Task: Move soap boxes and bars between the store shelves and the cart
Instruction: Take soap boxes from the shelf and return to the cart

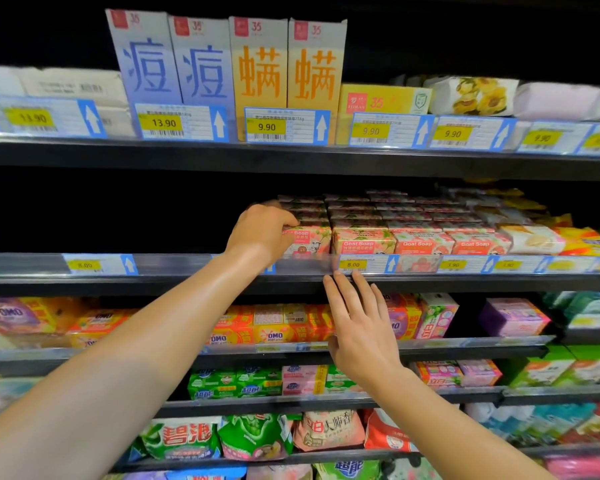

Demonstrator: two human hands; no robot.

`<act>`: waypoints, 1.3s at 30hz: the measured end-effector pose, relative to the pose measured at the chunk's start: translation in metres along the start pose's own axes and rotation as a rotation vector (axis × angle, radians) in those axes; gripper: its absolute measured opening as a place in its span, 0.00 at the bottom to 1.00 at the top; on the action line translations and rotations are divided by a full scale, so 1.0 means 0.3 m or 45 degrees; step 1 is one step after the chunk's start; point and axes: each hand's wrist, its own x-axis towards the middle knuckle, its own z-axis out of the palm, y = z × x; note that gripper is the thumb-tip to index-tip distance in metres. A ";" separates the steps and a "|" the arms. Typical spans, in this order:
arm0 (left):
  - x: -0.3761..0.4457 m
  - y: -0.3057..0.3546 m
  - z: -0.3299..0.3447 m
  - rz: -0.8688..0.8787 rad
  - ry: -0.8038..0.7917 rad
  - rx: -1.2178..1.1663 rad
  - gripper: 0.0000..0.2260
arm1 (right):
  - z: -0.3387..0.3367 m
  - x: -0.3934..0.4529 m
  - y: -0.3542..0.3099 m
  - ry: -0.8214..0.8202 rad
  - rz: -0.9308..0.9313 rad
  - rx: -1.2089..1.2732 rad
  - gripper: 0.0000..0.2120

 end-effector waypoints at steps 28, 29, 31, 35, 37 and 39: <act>-0.568 -0.291 -0.022 0.284 -0.168 -0.089 0.25 | -0.102 -0.218 -0.381 -0.070 0.214 0.200 0.38; -0.659 -0.328 -0.021 0.217 -0.205 -0.074 0.25 | -0.094 -0.265 -0.420 -0.095 0.157 0.195 0.38; -0.771 -0.377 0.004 0.167 -0.267 -0.027 0.26 | -0.080 -0.321 -0.451 -0.134 0.149 0.223 0.38; -1.106 -0.486 0.016 -0.014 -0.405 0.067 0.26 | -0.034 -0.496 -0.602 -0.339 0.027 0.326 0.38; -1.287 -0.536 0.006 -0.087 -0.431 0.070 0.26 | -0.010 -0.593 -0.697 -0.454 -0.057 0.352 0.39; -1.461 -0.586 -0.018 -0.173 -0.478 0.078 0.28 | 0.002 -0.681 -0.797 -0.546 -0.139 0.393 0.39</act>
